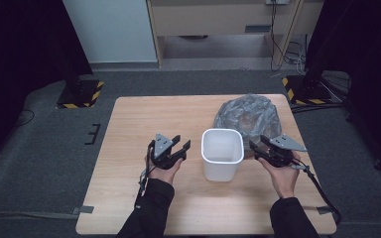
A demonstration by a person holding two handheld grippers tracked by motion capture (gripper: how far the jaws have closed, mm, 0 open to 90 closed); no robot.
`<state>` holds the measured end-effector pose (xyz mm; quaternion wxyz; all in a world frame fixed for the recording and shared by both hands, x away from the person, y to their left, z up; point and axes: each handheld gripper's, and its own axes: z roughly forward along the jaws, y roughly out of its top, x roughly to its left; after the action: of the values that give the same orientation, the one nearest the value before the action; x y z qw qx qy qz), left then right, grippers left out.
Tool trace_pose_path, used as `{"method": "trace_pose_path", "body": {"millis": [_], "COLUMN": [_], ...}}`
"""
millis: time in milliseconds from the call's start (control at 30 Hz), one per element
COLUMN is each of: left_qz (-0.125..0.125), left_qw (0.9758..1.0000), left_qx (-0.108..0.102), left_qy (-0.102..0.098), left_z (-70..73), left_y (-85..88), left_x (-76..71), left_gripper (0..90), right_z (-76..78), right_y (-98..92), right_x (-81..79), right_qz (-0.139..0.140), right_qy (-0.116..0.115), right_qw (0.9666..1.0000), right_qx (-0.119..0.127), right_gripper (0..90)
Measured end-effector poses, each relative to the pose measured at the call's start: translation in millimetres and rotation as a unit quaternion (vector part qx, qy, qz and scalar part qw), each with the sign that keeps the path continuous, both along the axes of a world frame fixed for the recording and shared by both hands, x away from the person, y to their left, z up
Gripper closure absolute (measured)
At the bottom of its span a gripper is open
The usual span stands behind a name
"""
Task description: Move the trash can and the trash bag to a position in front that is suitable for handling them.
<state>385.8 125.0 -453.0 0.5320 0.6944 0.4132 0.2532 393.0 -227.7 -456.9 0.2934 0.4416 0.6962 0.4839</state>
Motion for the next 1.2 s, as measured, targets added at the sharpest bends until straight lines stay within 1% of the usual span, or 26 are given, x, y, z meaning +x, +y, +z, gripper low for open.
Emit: {"method": "trace_pose_path", "body": {"millis": [67, 233, 267, 300, 333, 433, 467, 567, 600, 633, 667, 700, 733, 767, 800, 833, 867, 900, 933, 967, 1067, 1167, 1200], "left_qz": [-0.010, -0.022, -0.025, -0.028, -0.032, -0.030, -0.029, -0.028, -0.027, -0.027, -0.026, -0.025, -0.021, -0.021, -0.020, -0.020, -0.021, -0.021, -0.021, -0.021, -0.018, -0.018, -0.019], "left_qw": [0.9999, 0.9997, 0.9997, 0.9996, 0.9994, 0.9995, 0.9995, 0.9995, 0.9995, 0.9995, 0.9995, 0.9995, 0.9996, 0.9996, 0.9996, 0.9996, 0.9996, 0.9996, 0.9996, 0.9996, 0.9997, 0.9997, 0.9997], "left_qx": [0.005, 0.002, 0.002, 0.003, 0.004, 0.009, 0.010, 0.012, 0.012, 0.012, 0.010, 0.009, 0.007, 0.007, 0.006, 0.006, 0.004, 0.004, 0.004, 0.004, 0.002, 0.002, 0.003], "left_qy": [0.003, 0.006, 0.007, 0.006, 0.008, 0.007, 0.009, 0.012, 0.013, 0.013, 0.014, 0.014, 0.015, 0.015, 0.016, 0.016, 0.017, 0.017, 0.018, 0.018, 0.016, 0.015, 0.015], "left_z": [-2.8, -4.4, -4.7, -4.8, -5.1, -4.4, -3.6, -2.8, -2.5, -2.5, -2.5, -2.6, -2.9, -2.9, -2.9, -2.9, -2.8, -2.8, -2.9, -2.9, -3.5, -3.8, -3.6], "left_y": [-8.8, -16.1, -17.7, -18.9, -21.2, -21.4, -18.6, -14.4, -9.9, -9.9, -7.4, -4.5, 1.2, 1.2, 7.5, 7.5, 14.0, 14.0, 19.7, 19.7, 28.0, 36.1, 37.8], "left_x": [0.2, -0.3, -0.5, -0.9, -2.0, -3.6, -4.1, -5.4, -7.4, -7.4, -8.4, -9.6, -12.3, -12.3, -15.0, -15.0, -17.8, -17.8, -20.9, -20.9, -25.6, -30.4, -31.6], "left_gripper": [54.6, 57.5, 58.1, 58.1, 58.1, 59.1, 59.1, 59.5, 59.7, 59.8, 59.8, 59.8, 59.5, 59.5, 59.5, 59.4, 59.3, 59.1, 58.9, 58.9, 58.8, 58.1, 58.2], "right_z": [0.7, 1.1, 1.6, 1.6, 2.5, 3.1, 3.4, 2.8, 1.5, 1.5, 0.3, 0.3, -0.8, -0.8, -2.0, -2.0, -3.5, -3.5, -4.3, -4.3, -4.3, -5.3, -5.7], "right_y": [8.6, 17.2, 21.9, 21.9, 27.4, 32.1, 35.5, 38.3, 42.7, 42.7, 47.7, 47.7, 53.0, 53.0, 58.5, 58.5, 63.5, 63.5, 68.0, 68.0, 75.0, 81.7, 84.0], "right_x": [-0.7, -1.4, -1.6, -1.6, -2.4, -3.4, -4.0, -4.2, -4.6, -4.6, -5.3, -5.3, -6.6, -6.6, -8.0, -8.0, -9.4, -9.4, -11.1, -11.1, -14.2, -18.6, -20.0], "right_qz": [0.011, 0.020, 0.025, 0.025, 0.031, 0.035, 0.034, 0.039, 0.042, 0.042, 0.047, 0.047, 0.052, 0.052, 0.057, 0.057, 0.064, 0.064, 0.069, 0.069, 0.076, 0.081, 0.084], "right_qy": [-0.002, -0.003, -0.004, -0.004, -0.007, -0.010, -0.015, -0.012, -0.013, -0.013, -0.013, -0.013, -0.013, -0.013, -0.012, -0.012, -0.010, -0.010, -0.007, -0.007, -0.007, -0.006, -0.005], "right_qw": [0.9999, 0.9998, 0.9997, 0.9997, 0.9995, 0.9993, 0.9993, 0.9992, 0.9990, 0.9990, 0.9988, 0.9988, 0.9986, 0.9986, 0.9983, 0.9983, 0.9979, 0.9979, 0.9976, 0.9976, 0.9971, 0.9966, 0.9964], "right_qx": [0.000, 0.001, 0.001, 0.001, -0.001, -0.003, -0.009, -0.003, -0.001, -0.001, -0.004, -0.004, -0.003, -0.003, -0.001, -0.001, 0.006, 0.006, 0.005, 0.005, 0.005, 0.012, 0.009], "right_gripper": [50.3, 51.5, 51.7, 51.7, 53.3, 55.2, 55.7, 55.7, 56.4, 56.4, 56.8, 56.8, 57.4, 57.4, 57.7, 57.7, 57.6, 57.6, 57.4, 57.4, 57.4, 56.9, 56.8]}}
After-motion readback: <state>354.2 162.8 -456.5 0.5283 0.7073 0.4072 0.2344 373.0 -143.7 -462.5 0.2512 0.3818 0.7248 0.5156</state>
